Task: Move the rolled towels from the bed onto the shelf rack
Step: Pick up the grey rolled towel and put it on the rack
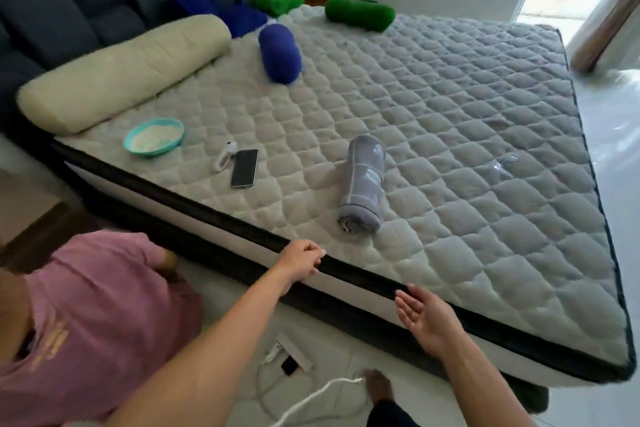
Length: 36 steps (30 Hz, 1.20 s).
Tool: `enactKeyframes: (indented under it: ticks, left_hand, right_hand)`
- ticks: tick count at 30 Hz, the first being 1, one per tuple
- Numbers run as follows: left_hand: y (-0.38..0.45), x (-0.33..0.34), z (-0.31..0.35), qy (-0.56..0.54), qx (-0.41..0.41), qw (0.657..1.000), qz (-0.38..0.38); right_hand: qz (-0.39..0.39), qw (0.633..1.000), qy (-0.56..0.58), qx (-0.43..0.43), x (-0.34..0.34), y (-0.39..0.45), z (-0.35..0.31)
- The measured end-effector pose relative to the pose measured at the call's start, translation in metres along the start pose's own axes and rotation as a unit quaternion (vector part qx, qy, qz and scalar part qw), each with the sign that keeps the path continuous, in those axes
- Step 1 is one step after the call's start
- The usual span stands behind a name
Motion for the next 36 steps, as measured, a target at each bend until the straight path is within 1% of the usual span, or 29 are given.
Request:
enactKeyframes:
  ticks: [3, 5, 8, 10, 12, 14, 18, 20, 22, 26, 29, 33, 36]
  left_hand:
    - [0.05, 0.005, 0.031, 0.003, -0.018, 1.0, -0.003]
    - [0.093, 0.006, 0.057, -0.003, -0.025, 1.0, 0.015]
    - [0.165, 0.011, 0.096, 0.019, -0.019, 0.998, 0.051]
    - [0.196, 0.022, 0.116, 0.016, -0.036, 0.998, 0.055]
    - [0.22, 0.037, 0.134, -0.005, -0.053, 0.998, 0.038]
    - [0.24, 0.051, 0.146, -0.014, -0.071, 0.997, 0.012]
    - [0.27, 0.063, 0.162, -0.021, -0.085, 0.996, -0.016]
    - [0.281, 0.068, 0.159, -0.05, -0.109, 0.993, -0.021]
    - [0.289, 0.077, 0.152, -0.095, -0.139, 0.985, -0.031]
    - [0.294, 0.099, 0.135, -0.224, -0.189, 0.955, -0.041]
    - [0.293, 0.102, 0.128, -0.277, -0.189, 0.942, -0.022]
    - [0.271, 0.093, 0.121, -0.331, -0.165, 0.929, -0.002]
    - [0.237, 0.087, 0.112, -0.384, -0.136, 0.913, 0.008]
  right_hand:
    - [-0.012, 0.999, -0.016, 0.029, 0.028, 0.051, -0.013]
    - [-0.04, 0.997, -0.032, 0.055, 0.054, 0.093, -0.024]
    - [-0.087, 0.989, -0.057, 0.103, 0.095, 0.152, -0.035]
    - [-0.108, 0.984, -0.064, 0.128, 0.116, 0.181, -0.043]
    - [-0.11, 0.981, -0.059, 0.146, 0.124, 0.203, -0.055]
    - [-0.101, 0.98, -0.071, 0.158, 0.119, 0.219, -0.065]
    - [-0.048, 0.981, -0.092, 0.162, 0.094, 0.247, -0.086]
    - [-0.022, 0.985, -0.095, 0.144, 0.087, 0.263, -0.1]
    - [-0.001, 0.99, -0.103, 0.101, 0.081, 0.278, -0.118]
    - [0.023, 0.988, -0.154, 0.017, 0.067, 0.293, -0.145]
    - [0.023, 0.979, -0.2, -0.032, 0.067, 0.293, -0.155]
    - [0.004, 0.979, -0.194, -0.066, 0.072, 0.282, -0.167]
    - [-0.037, 0.975, -0.197, -0.096, 0.081, 0.266, -0.185]
Point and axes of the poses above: each hand's wrist, its own y-axis towards the middle knuckle, its own x-axis out of the palm, z = x × y, the point moved 10 cm from there along y, towards the middle knuckle, and after that the axes turned 6 degrees about -x, right-handed, at the moved point
